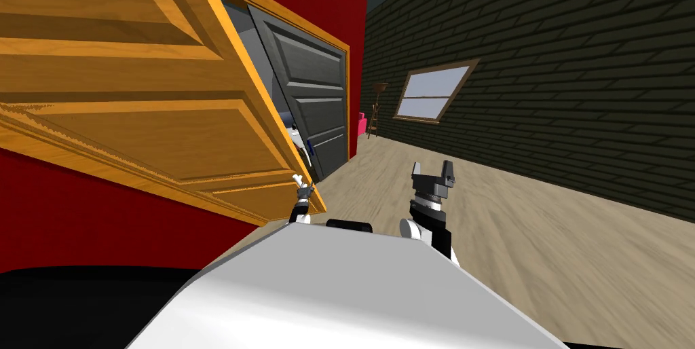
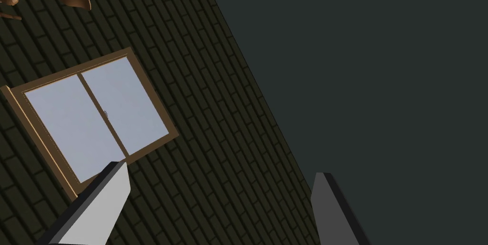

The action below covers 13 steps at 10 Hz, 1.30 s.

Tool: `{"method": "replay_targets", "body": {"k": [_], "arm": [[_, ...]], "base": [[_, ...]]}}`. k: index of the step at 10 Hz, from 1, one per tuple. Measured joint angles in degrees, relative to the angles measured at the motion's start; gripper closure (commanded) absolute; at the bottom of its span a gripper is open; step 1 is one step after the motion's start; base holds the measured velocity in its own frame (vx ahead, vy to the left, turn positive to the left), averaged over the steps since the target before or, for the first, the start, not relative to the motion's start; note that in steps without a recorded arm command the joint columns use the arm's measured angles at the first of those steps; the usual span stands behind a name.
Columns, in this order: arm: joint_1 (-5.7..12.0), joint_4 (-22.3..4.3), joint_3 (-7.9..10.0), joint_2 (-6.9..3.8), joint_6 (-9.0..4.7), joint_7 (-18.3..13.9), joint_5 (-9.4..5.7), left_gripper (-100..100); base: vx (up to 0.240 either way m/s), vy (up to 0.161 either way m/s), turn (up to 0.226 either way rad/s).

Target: Pull the door open

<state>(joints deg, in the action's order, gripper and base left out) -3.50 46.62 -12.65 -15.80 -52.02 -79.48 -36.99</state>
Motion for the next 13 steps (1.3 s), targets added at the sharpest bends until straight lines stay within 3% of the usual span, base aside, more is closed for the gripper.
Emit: {"method": "replay_targets", "body": {"k": [1,2,3,8,9,13], "arm": [[0.37,-2.2,-0.22,-0.75,-1.73,-1.5,0.14,-100],[-0.56,-1.6,-0.07,-1.17,-2.13,-2.0,-0.03,-100],[-0.48,-1.2,-0.26,-1.01,-2.21,-1.9,0.09,100],[-0.55,-1.5,-0.1,-1.14,-2.13,-2.0,-0.01,100],[-0.56,-1.6,-0.08,-1.16,-2.12,-2.0,-0.02,-100],[-0.51,-0.5,-0.93,-2.91,0.6,-3.5,-0.1,-100]], "base": [[0.025,0.027,-0.084],[0.009,-0.005,-0.052],[-0.004,-0.016,0.02],[-0.001,0.006,0.006],[-0.134,-0.036,0.0],[-0.231,-0.034,0.018]]}}
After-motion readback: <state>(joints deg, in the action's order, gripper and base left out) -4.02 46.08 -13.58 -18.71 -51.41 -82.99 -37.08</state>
